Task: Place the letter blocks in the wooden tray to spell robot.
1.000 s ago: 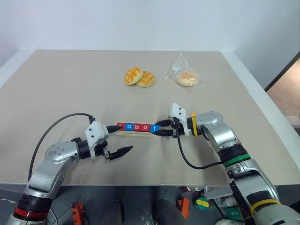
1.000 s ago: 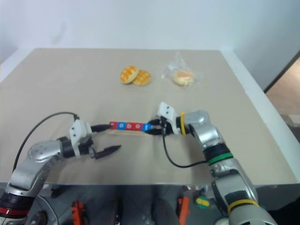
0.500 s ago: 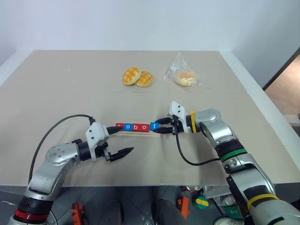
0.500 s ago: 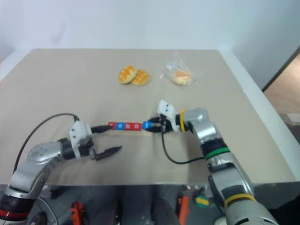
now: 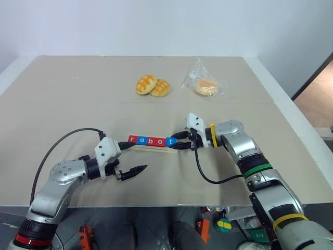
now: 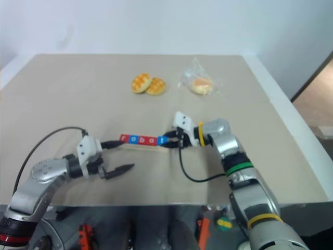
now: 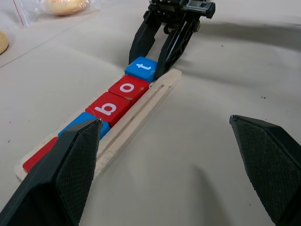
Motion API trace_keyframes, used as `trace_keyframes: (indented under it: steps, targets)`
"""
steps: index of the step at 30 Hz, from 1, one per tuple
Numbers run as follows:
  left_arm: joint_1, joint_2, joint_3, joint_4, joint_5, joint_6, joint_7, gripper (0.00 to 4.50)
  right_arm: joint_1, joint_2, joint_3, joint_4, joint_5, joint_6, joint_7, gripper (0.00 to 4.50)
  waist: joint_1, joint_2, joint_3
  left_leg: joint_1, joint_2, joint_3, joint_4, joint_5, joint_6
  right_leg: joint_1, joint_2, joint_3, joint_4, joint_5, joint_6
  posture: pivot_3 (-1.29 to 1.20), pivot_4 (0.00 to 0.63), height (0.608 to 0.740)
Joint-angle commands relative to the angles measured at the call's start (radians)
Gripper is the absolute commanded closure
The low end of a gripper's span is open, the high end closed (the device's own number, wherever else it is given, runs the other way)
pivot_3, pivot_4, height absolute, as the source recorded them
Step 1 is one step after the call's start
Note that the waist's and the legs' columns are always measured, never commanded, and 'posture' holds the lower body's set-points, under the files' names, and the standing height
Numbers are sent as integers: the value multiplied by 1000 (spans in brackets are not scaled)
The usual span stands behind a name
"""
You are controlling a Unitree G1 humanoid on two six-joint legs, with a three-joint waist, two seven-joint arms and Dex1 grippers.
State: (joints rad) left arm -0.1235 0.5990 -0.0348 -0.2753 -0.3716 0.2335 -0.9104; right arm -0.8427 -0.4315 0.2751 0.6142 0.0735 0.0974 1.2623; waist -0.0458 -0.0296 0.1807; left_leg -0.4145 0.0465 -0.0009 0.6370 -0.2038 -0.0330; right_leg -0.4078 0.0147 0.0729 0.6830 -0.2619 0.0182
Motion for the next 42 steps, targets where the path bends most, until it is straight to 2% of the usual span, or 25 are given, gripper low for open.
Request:
trace_keyframes:
  steps: [1, 14, 15, 16, 22, 24, 30, 35, 38, 42]
  targets:
    - [0, 6, -1, -22, 9, -30, -10, 0, -31, 5, -27, -35, 20, 18, 11, 2808, 0, 0, 0, 0, 0, 0, 0, 0, 0, 0, 0, 0, 0, 0, 0, 0, 150, 740]
    - [-4, 4, -5, -14, 22, -36, -17, 0, -24, 2, -28, -71, 32, 66, 34, 2808, 0, 0, 0, 0, 0, 0, 0, 0, 0, 0, 0, 0, 0, 0, 0, 0, 150, 740]
    - [-5, 3, -5, -13, 22, -36, -17, 0, -22, 2, -27, -74, 32, 69, 35, 2496, 0, 0, 0, 0, 0, 0, 0, 0, 0, 0, 0, 0, 0, 0, 0, 0, 150, 740]
    - [-6, 3, -5, -12, 23, -37, -17, 0, -20, 1, -27, -77, 32, 72, 36, 2496, 0, 0, 0, 0, 0, 0, 0, 0, 0, 0, 0, 0, 0, 0, 0, 0, 150, 740]
    - [-8, 5, -6, -5, 28, -40, -18, 0, -13, 0, -23, -79, 24, 72, 34, 349, 0, 0, 0, 0, 0, 0, 0, 0, 0, 0, 0, 0, 0, 0, 0, 0, 150, 740]
    - [-8, 5, -6, -4, 29, -41, -18, 0, -15, 1, -24, -73, 22, 67, 30, 71, 0, 0, 0, 0, 0, 0, 0, 0, 0, 0, 0, 0, 0, 0, 0, 0, 150, 740]
    - [-5, -8, 8, -5, 20, -39, -5, 0, -20, 6, -67, -123, 70, 138, 7, 71, 0, 0, 0, 0, 0, 0, 0, 0, 0, 0, 0, 0, 0, 0, 0, 0, 150, 740]
    - [-18, -44, 71, -10, -33, 15, 64, 0, 29, -6, -145, -254, 136, 252, -67, 71, 0, 0, 0, 0, 0, 0, 0, 0, 0, 0, 0, 0, 0, 0, 0, 0, 150, 740]
    - [-29, -60, 181, 0, -47, 61, 195, 0, 127, -19, -286, -394, 183, 297, -228, 71, 1, 0, 0, 0, 0, -1, 0, 0, 0, 0, 0, -1, 0, 0, 0, 0, 150, 740]
    - [-17, -48, 278, 27, 24, 83, 339, 0, 288, -29, -427, -544, 196, 280, -411, 71, 7, 0, 0, -3, -1, -4, 0, 0, 0, 0, -1, -3, 0, -1, 1, 0, 150, 740]
